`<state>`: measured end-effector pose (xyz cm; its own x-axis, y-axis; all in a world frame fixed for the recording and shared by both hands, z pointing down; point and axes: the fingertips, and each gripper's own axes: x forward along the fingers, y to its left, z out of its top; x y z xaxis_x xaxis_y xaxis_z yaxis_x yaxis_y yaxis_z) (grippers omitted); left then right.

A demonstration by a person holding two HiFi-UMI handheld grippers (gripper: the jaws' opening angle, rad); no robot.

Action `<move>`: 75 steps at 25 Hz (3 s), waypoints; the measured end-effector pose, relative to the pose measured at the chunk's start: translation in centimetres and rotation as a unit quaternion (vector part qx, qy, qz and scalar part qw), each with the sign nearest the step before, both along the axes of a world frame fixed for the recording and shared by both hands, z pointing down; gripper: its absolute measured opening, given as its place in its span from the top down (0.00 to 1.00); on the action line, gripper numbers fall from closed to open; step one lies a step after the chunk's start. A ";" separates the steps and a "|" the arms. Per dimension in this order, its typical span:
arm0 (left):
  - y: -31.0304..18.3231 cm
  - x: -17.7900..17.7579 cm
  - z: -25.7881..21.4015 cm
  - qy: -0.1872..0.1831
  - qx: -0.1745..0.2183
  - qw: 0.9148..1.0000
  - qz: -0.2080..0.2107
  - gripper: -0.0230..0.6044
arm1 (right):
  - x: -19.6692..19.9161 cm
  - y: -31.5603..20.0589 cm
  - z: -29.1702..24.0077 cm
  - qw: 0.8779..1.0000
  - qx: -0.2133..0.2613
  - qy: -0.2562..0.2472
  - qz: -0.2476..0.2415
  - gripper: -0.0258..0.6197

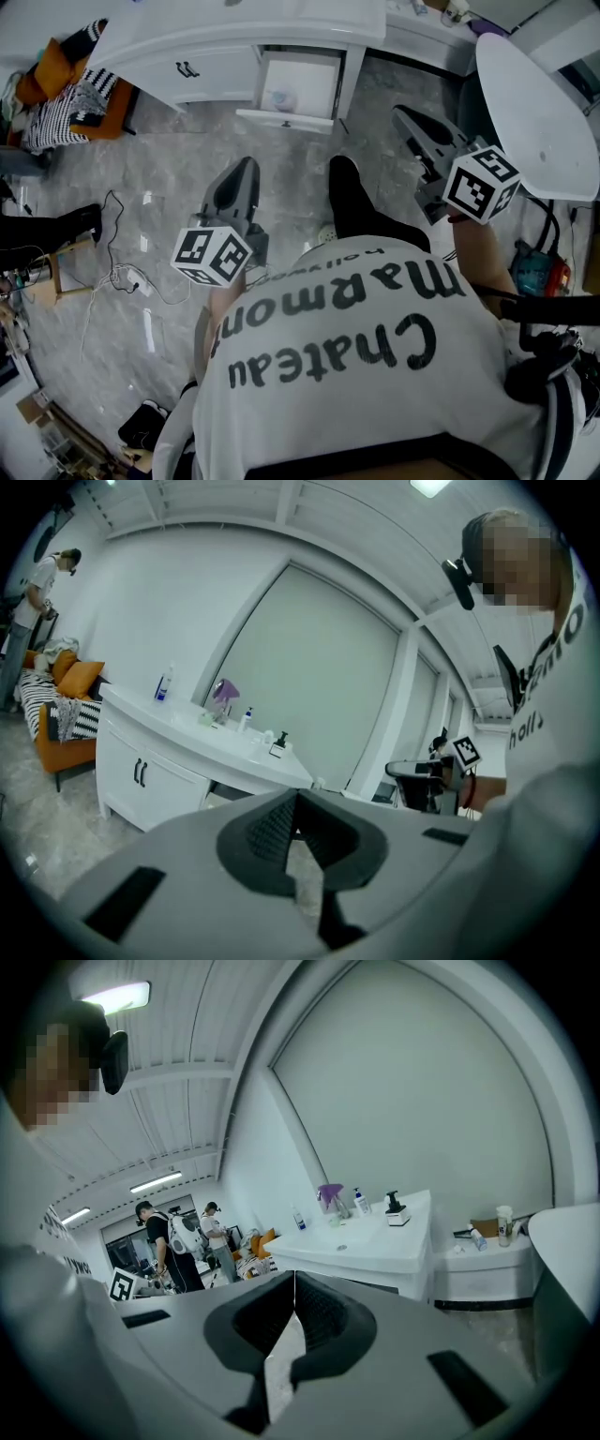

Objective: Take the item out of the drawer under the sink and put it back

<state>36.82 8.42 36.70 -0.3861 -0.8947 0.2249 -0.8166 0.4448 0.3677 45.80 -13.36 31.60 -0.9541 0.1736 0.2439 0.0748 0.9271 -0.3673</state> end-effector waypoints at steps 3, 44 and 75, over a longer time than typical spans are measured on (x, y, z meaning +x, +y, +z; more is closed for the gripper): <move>0.0 0.3 -0.1 -0.001 -0.001 1.000 -0.001 0.95 | 0.1 0.2 0.1 1.000 -0.001 0.002 -0.004 0.94; -15.7 -16.4 14.3 0.075 -0.136 0.984 -0.088 0.95 | -26.1 -11.9 7.0 0.976 -0.030 0.039 -0.214 0.94; -11.6 -18.8 26.5 0.063 -0.285 0.944 -0.151 0.70 | -26.4 -10.3 4.1 0.968 0.029 0.017 -0.247 0.94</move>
<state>18.02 -3.21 63.25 -0.5422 -0.4671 0.6984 -0.5863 0.8057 0.0837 19.40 -23.65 35.67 -0.7490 0.5925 0.2967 0.5037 0.8000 -0.3261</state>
